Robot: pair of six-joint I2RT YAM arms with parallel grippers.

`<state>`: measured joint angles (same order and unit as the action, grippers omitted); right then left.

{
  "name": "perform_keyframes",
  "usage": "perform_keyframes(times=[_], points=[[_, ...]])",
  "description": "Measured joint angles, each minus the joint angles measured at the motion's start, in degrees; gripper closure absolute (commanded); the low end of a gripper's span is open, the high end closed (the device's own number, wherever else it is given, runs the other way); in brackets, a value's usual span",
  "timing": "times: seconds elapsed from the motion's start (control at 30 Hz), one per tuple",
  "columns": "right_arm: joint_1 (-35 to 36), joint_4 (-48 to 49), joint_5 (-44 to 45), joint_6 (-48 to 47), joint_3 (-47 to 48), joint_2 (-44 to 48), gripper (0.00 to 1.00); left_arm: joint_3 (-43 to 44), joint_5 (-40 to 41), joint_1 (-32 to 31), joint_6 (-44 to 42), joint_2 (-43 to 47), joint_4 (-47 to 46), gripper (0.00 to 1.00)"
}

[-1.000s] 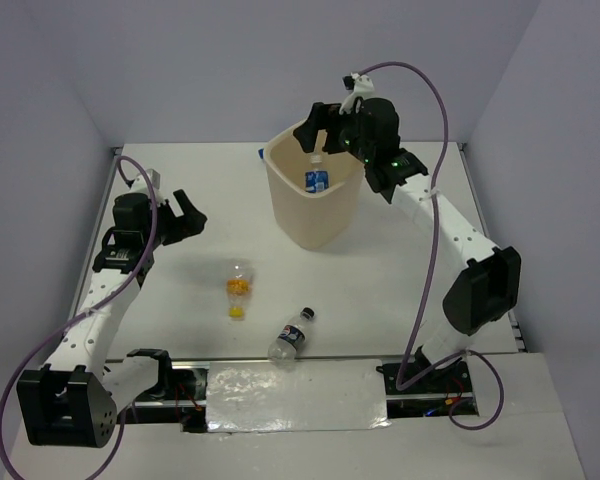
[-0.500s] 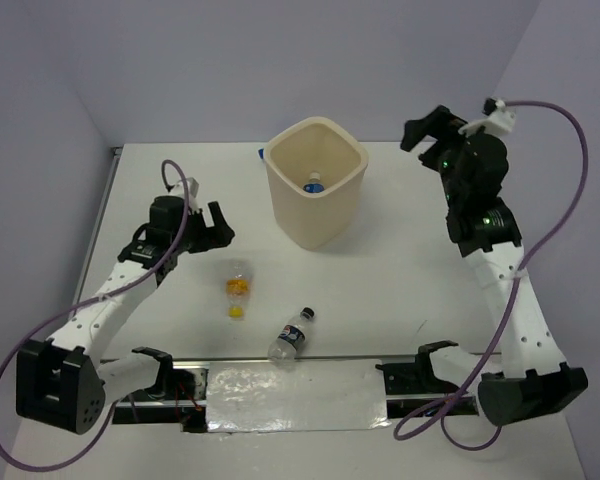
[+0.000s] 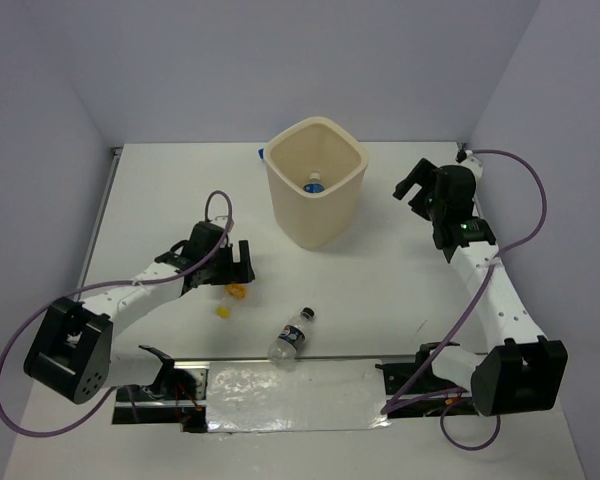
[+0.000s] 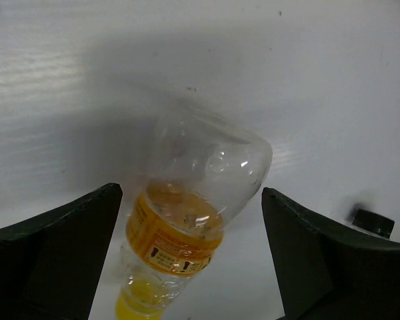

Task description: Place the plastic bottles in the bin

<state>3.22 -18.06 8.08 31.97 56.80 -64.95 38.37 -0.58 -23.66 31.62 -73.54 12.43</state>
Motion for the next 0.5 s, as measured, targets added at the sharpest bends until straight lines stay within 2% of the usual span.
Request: perform_keyframes(times=[0.17,0.23,0.27,0.37,0.5], points=[[-0.5,1.0,-3.0,-0.1,-2.1,-3.0,0.0,-2.5,-2.3,-1.0,0.1,-0.4,-1.7,0.01],[-0.8,1.0,-4.1,-0.3,-3.0,-4.3,0.0,-2.5,-1.8,-1.0,0.1,-1.4,-2.2,0.07],[-0.9,1.0,-4.3,-0.4,-3.3,-4.7,0.0,-2.4,-1.6,-1.0,0.2,-2.1,-2.2,0.11],[-1.2,1.4,-5.2,-0.6,-4.9,-4.9,0.0,-1.9,-1.5,-1.0,0.3,-4.4,-2.2,0.34],[-1.9,2.3,-5.9,-1.0,-6.8,-4.6,0.0,-0.3,-1.6,-1.0,0.0,-5.8,-1.7,0.46]])
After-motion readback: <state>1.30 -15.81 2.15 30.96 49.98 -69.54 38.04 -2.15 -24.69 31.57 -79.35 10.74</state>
